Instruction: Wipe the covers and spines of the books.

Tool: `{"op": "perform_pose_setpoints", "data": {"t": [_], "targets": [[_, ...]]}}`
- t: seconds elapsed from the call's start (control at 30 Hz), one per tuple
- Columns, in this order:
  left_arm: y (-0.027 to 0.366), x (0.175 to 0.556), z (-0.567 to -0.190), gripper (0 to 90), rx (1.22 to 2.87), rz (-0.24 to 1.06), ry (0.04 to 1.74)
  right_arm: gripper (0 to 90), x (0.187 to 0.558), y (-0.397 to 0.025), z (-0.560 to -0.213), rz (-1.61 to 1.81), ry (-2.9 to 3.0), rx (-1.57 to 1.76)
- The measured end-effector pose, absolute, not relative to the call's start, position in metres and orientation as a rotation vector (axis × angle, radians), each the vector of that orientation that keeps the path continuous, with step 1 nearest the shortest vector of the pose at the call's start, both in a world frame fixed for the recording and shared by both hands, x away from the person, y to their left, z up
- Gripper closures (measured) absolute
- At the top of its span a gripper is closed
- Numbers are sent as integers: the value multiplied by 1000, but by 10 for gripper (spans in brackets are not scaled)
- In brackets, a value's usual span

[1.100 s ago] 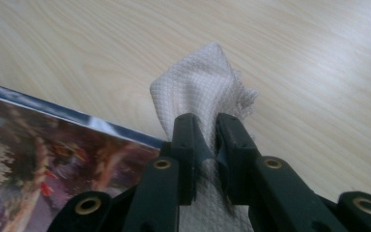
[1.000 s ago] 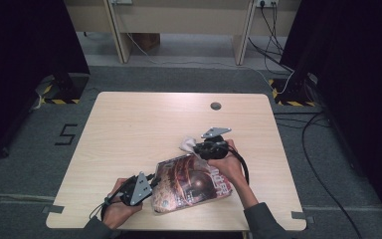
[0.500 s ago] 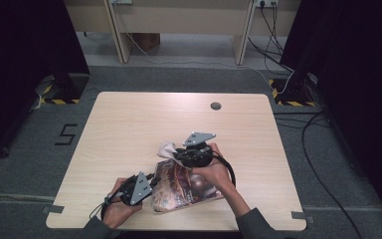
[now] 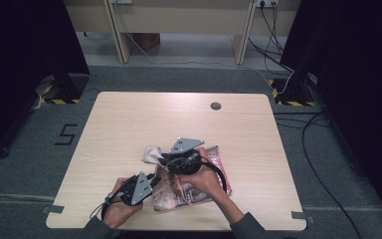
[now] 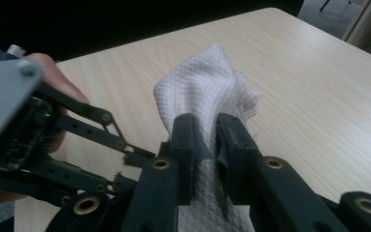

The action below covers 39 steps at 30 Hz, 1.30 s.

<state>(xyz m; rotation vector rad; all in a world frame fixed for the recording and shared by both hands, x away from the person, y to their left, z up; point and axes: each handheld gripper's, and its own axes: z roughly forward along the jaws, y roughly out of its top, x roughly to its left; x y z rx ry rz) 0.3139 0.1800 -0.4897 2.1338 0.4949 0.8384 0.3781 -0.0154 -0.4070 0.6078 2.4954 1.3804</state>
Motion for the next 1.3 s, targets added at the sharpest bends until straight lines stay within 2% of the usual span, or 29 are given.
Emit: {"op": "perform_pose_setpoints", "data": {"t": [0.5, 1.3], "targets": [[180, 314, -490, 776, 2140, 836, 492, 774, 371, -9, -404, 1349, 2494, 544], [179, 312, -490, 772, 2144, 840, 480, 772, 410, -53, -425, 1307, 2508, 789]]}}
